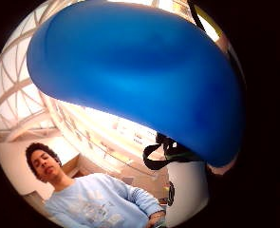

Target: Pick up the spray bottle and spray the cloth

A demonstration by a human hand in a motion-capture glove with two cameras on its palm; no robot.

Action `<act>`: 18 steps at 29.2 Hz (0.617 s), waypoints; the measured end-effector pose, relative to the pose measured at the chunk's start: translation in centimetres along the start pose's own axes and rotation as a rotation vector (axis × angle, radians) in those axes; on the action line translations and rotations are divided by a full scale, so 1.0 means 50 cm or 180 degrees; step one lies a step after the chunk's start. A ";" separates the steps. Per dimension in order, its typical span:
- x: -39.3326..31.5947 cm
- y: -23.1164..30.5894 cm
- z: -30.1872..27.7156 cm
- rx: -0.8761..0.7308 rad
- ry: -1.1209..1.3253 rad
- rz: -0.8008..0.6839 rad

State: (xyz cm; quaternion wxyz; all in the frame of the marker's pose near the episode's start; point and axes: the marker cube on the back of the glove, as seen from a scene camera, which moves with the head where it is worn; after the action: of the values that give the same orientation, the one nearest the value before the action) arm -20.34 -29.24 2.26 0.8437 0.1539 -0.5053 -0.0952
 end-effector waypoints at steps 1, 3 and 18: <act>0.003 0.002 0.002 0.0012 -0.0003 0.0005; 0.008 0.004 0.003 0.0031 -0.0003 0.0012; -0.003 0.054 -0.106 -0.0096 0.0760 0.0204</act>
State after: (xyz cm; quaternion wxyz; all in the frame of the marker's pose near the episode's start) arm -15.74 -25.80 0.74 0.9028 0.1352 -0.4044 -0.0568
